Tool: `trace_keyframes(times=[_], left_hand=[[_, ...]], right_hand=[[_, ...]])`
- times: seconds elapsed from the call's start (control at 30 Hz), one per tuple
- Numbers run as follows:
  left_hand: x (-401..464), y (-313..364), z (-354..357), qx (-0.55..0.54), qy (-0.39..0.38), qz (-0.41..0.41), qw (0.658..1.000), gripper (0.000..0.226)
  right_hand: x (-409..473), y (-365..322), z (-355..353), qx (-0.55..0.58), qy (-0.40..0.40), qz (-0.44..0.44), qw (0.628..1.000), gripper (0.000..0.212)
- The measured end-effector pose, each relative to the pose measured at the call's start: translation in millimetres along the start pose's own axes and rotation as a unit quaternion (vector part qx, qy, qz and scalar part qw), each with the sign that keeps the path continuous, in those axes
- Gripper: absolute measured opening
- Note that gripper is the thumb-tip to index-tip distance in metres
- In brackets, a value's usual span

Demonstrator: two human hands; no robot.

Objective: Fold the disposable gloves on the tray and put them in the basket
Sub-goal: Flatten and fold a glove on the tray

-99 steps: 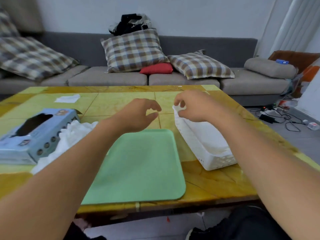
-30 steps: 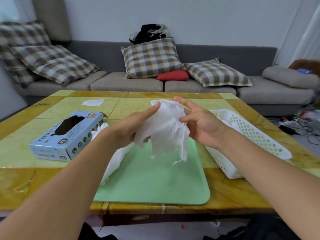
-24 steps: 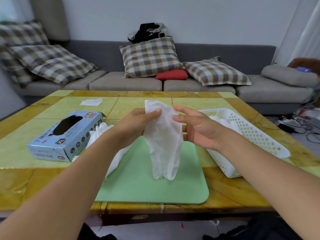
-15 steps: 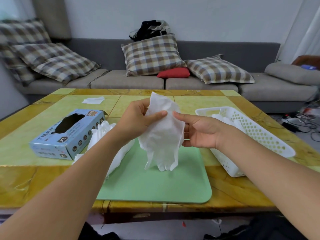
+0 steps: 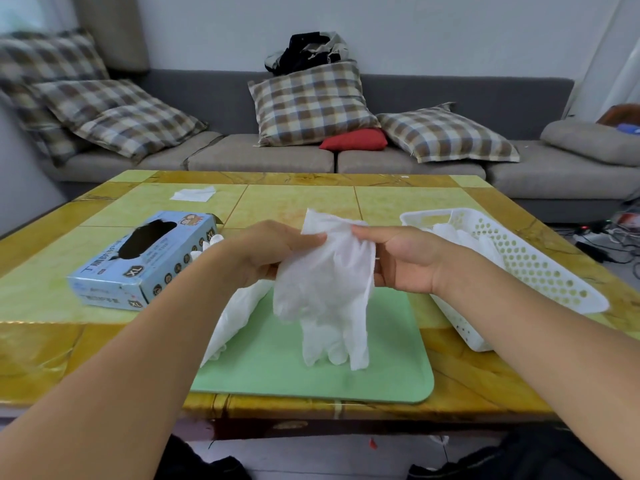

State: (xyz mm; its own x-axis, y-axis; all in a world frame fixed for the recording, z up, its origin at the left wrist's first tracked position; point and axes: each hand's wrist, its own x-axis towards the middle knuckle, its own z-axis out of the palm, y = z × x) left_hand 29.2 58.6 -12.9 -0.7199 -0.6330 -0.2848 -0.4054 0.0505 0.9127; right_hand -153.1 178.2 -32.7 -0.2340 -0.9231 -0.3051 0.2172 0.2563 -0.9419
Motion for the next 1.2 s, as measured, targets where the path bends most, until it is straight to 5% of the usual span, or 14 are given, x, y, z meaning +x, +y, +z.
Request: trace_keyframes(times=[0.1, 0.17, 0.27, 0.37, 0.53, 0.7, 0.83, 0.97, 1.03, 1.1, 1.2], left_hand=[[10.3, -9.8, 7.0, 0.007, 0.046, 0.008, 0.999, 0.024], [18.2, -5.2, 12.6, -0.023, 0.124, 0.111, 0.986, 0.022], [9.8, 19.5, 15.1, -0.056, 0.207, 0.324, 0.921, 0.011], [-2.2, 28.5, 12.1, -0.023, 0.199, 0.419, 0.886, 0.008], [11.8, -25.0, -0.9, 0.172, 0.036, 0.315, 0.933, 0.047], [12.3, -64.5, -3.1, 0.363, -0.237, 0.163, 0.886, 0.019], [5.3, -55.3, -5.5, 0.369, -0.301, 0.123, 0.871, 0.021], [11.0, -60.5, -0.1, 0.371, -0.264, 0.143, 0.878, 0.018], [17.6, -61.0, 2.8, 0.369, -0.211, 0.166, 0.89, 0.014], [23.7, -60.5, 5.0, 0.383, -0.13, 0.201, 0.892, 0.006], [25.1, -55.1, 12.7, 0.458, -0.031, 0.243, 0.855, 0.023]], right_hand=[[5.4, 4.9, 1.8, -0.024, 0.054, -0.004, 0.998, 0.031], [6.3, -3.2, 4.3, -0.023, 0.109, -0.129, 0.985, 0.02], [-1.2, -27.3, 4.4, -0.063, 0.145, -0.352, 0.923, 0.019], [-11.2, -34.6, -0.7, -0.137, 0.116, -0.417, 0.891, 0.02], [-5.1, 8.8, -12.2, -0.296, 0.026, -0.281, 0.913, 0.02], [-5.0, 44.8, -22.5, -0.526, -0.192, -0.067, 0.826, 0.026], [-17.5, 26.4, -19.3, -0.508, -0.261, -0.011, 0.821, 0.033], [-22.9, 15.9, -25.1, -0.478, -0.32, 0.038, 0.817, 0.032], [-20.7, 13.1, -27.7, -0.446, -0.266, 0.02, 0.855, 0.027], [-9.7, 14.0, -31.1, -0.425, -0.11, -0.047, 0.897, 0.022], [7.5, 21.2, -35.3, -0.51, 0.081, -0.128, 0.847, 0.032]])
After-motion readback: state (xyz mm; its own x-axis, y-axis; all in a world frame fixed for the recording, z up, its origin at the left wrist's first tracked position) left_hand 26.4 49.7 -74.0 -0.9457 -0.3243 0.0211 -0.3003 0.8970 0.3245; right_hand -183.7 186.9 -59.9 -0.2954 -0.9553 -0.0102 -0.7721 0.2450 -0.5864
